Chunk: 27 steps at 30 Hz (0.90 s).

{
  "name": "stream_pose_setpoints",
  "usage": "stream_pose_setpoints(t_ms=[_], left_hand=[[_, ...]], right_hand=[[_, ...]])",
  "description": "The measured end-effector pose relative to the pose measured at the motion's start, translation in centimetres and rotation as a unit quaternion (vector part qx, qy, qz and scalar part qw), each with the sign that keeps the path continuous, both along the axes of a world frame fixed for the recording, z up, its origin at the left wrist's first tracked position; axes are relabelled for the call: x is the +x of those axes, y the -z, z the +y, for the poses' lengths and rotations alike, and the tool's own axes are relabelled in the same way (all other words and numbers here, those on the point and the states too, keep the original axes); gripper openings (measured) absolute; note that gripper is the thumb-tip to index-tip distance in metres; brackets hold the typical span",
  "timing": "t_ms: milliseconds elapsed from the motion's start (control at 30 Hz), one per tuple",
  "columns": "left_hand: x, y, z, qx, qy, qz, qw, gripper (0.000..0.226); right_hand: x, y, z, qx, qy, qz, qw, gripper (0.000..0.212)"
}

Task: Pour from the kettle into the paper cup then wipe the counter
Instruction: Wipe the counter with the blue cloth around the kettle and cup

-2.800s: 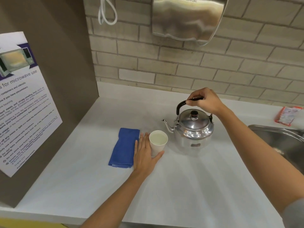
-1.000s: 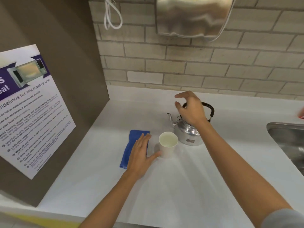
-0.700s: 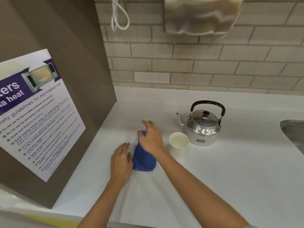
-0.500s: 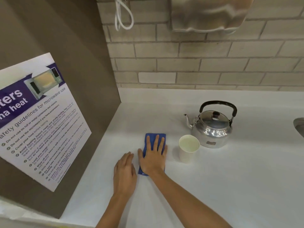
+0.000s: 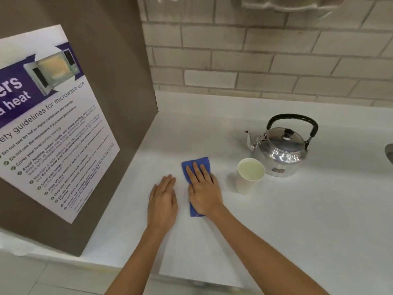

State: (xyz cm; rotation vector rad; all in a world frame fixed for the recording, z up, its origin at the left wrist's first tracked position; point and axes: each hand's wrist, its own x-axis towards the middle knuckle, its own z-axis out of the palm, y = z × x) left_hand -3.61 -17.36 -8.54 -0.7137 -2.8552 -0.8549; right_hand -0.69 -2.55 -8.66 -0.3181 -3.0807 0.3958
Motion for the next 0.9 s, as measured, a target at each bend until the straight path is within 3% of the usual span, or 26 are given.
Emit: stream_pose_setpoints(t_ms=[233,333,467,700,900], left_hand=[[0.1,-0.1,-0.3,0.014,0.003,-0.014,1.0,0.043],[0.2,-0.1,-0.5,0.03,-0.011,-0.021,0.999,0.043],[0.3,0.2,-0.7,0.013,-0.037,-0.008,0.999,0.043],[0.4,0.2,-0.7,0.028,-0.029,-0.023,0.999,0.043],[0.3,0.2,-0.7,0.035,-0.027,-0.021,0.999,0.043]], right_hand=[[-3.9,-1.0,0.1,-0.025,0.071,-0.018,0.997,0.062],[-5.1,-1.2,-0.6,-0.014,0.031,-0.008,0.999,0.057],[0.4,0.3,-0.9,-0.013,-0.03,0.048,0.998,0.055],[-2.4,-0.6,2.7,-0.011,0.103,0.0,0.995,0.056],[2.5,0.2,-1.3,0.0,-0.037,0.03,0.999,0.056]])
